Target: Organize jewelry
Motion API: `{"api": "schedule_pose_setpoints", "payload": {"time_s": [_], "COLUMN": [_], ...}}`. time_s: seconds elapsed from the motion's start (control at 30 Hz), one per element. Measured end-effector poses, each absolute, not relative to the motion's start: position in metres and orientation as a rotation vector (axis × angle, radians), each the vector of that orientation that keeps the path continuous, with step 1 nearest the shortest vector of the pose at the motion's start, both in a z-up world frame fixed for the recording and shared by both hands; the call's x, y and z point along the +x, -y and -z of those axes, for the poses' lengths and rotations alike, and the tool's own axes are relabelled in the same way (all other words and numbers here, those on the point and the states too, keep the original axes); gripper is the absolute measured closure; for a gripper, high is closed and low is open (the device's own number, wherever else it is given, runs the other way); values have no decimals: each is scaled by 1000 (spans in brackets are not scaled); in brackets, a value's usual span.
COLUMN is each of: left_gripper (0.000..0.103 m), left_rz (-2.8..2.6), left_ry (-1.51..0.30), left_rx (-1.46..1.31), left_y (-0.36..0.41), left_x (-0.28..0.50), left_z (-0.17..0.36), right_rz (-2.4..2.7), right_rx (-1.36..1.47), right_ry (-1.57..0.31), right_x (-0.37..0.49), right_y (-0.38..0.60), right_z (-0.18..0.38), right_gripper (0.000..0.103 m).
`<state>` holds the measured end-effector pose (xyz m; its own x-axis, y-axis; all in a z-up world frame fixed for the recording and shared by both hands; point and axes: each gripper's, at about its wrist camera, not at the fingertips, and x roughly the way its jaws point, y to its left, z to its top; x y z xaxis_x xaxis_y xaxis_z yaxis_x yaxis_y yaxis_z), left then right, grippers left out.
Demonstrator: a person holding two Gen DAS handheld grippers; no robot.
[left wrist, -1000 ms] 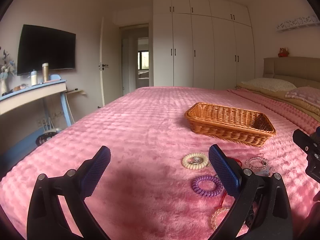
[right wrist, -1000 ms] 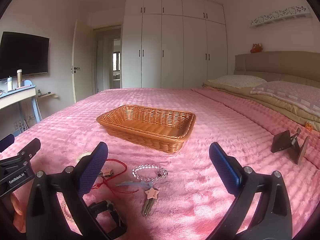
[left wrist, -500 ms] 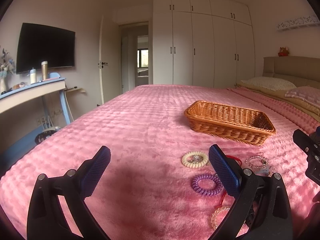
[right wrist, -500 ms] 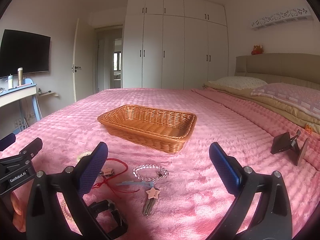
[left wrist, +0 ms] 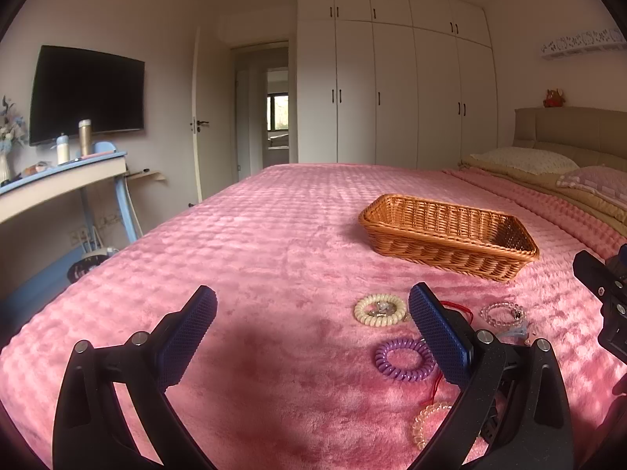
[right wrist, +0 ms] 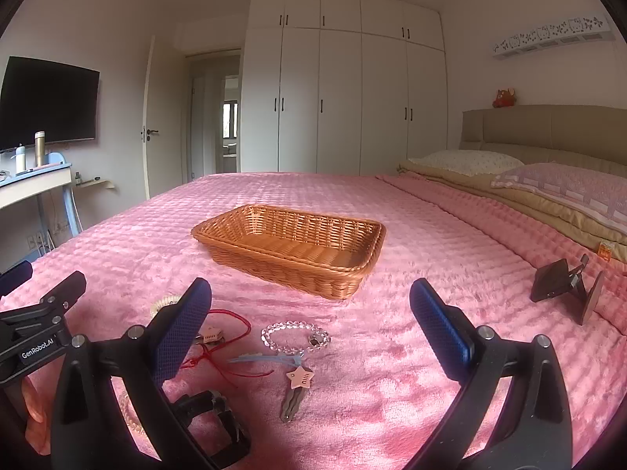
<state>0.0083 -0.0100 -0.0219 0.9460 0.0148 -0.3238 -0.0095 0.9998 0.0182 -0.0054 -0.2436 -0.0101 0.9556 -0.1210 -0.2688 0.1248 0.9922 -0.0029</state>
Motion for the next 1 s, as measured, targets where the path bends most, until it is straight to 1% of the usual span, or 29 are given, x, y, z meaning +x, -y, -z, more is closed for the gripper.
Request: {"api": "schedule_pose_setpoints", "payload": {"time_s": [1.0], "left_gripper": [8], "left_rz": [-10], "left_ry": [-337], "left_rx": [19], "left_y": [11], "left_x": [8], "left_z": [21], "right_rz": [110], "right_rx": [-12], "right_ry": [-278], "right_x": [-5], "right_y": [238], "right_z": [13], "right_gripper": [6]}}
